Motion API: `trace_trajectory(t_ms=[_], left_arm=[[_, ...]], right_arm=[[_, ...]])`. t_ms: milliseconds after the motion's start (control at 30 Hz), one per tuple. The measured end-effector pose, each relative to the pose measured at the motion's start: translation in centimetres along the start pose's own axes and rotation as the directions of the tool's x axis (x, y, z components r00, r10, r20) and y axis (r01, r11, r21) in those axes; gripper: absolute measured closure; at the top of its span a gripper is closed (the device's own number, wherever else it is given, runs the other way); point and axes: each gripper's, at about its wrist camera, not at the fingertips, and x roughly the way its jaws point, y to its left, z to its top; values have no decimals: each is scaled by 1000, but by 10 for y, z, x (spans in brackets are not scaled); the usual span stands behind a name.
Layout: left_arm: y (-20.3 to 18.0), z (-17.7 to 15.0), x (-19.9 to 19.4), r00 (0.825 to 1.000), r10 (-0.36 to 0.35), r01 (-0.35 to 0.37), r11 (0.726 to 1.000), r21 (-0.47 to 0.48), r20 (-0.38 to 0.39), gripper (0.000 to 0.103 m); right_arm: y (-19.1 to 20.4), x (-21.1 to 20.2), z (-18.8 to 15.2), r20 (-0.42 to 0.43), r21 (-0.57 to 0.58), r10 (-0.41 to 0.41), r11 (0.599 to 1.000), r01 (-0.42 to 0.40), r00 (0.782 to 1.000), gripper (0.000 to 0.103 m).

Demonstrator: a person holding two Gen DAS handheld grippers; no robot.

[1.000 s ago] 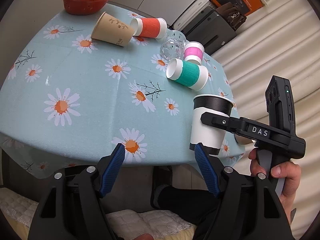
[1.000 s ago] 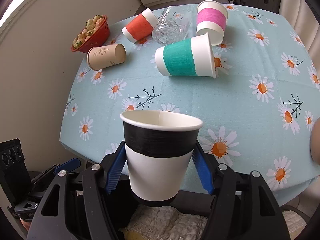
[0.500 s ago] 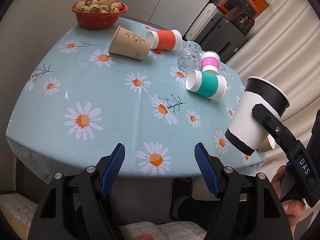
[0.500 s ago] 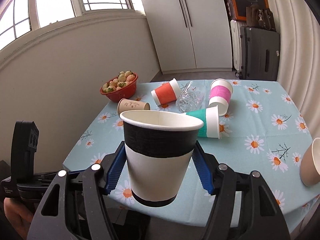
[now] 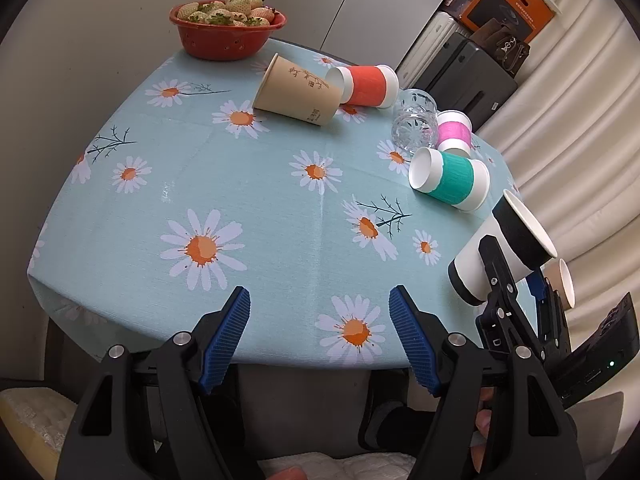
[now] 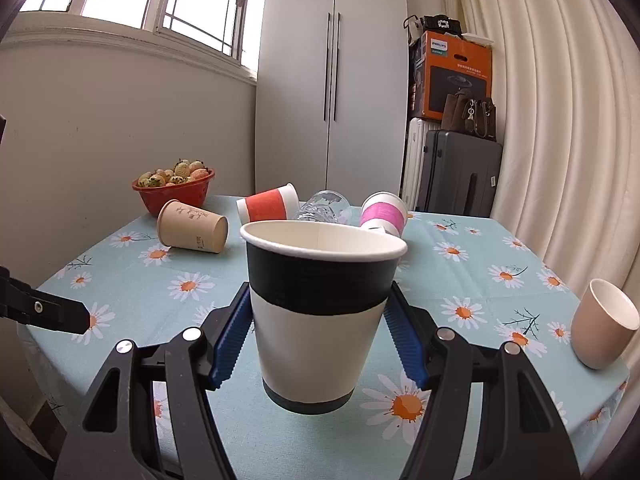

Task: Flip cup upright
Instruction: 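Rotate the right gripper to turn the cup opening upward while left gripper withdraws, then lower the upright cup onto the tablecloth and open the right gripper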

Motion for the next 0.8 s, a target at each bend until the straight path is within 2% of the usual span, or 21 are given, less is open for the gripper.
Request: trace_trajectory(t_ms=[100, 200, 800], left_arm=[[1, 0, -1, 1000, 9, -9, 1000, -3, 7, 33], [1, -1, 0, 1000, 2, -2, 1000, -5, 5, 33], [-7, -6, 2, 1000, 7, -7, 999, 44, -5, 33]], right_arm=[[3, 2, -4, 38, -2, -58, 998, 58, 998, 38], [4, 5, -9, 48, 17, -74, 997, 73, 996, 38], [13, 7, -31, 14, 12, -54, 998, 54, 998, 36]])
